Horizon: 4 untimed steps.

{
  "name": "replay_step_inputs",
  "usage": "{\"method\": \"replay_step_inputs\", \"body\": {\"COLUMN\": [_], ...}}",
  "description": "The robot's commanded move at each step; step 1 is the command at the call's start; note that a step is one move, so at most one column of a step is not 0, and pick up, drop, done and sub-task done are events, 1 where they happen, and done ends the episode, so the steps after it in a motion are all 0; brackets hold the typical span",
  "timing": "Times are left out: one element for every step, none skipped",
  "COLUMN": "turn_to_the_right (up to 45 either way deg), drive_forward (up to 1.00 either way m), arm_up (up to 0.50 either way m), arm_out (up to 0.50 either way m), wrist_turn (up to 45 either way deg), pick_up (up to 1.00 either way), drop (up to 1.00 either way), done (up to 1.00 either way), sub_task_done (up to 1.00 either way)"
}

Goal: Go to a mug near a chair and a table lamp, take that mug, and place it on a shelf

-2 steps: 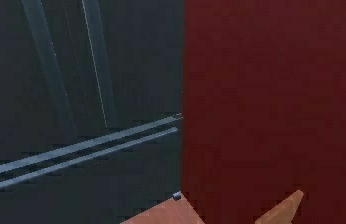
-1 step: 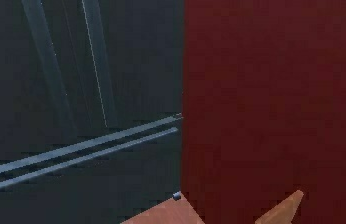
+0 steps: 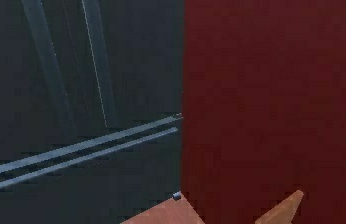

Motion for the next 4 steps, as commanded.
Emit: {"method": "replay_step_inputs", "body": {"turn_to_the_right": [0.0, 0.0, 0.0, 0.0], "drive_forward": [0.0, 0.0, 0.0, 0.0], "arm_up": [-0.32, 0.0, 0.08, 0.0], "arm_out": [0.0, 0.0, 0.0, -0.08], "wrist_turn": [0.0, 0.0, 0.0, 0.0], "pick_up": [0.0, 0.0, 0.0, 0.0], "drop": [0.0, 1.0, 0.0, 0.0], "done": [0.0, 0.0, 0.0, 0.0], "sub_task_done": [0.0, 0.0, 0.0, 0.0]}}
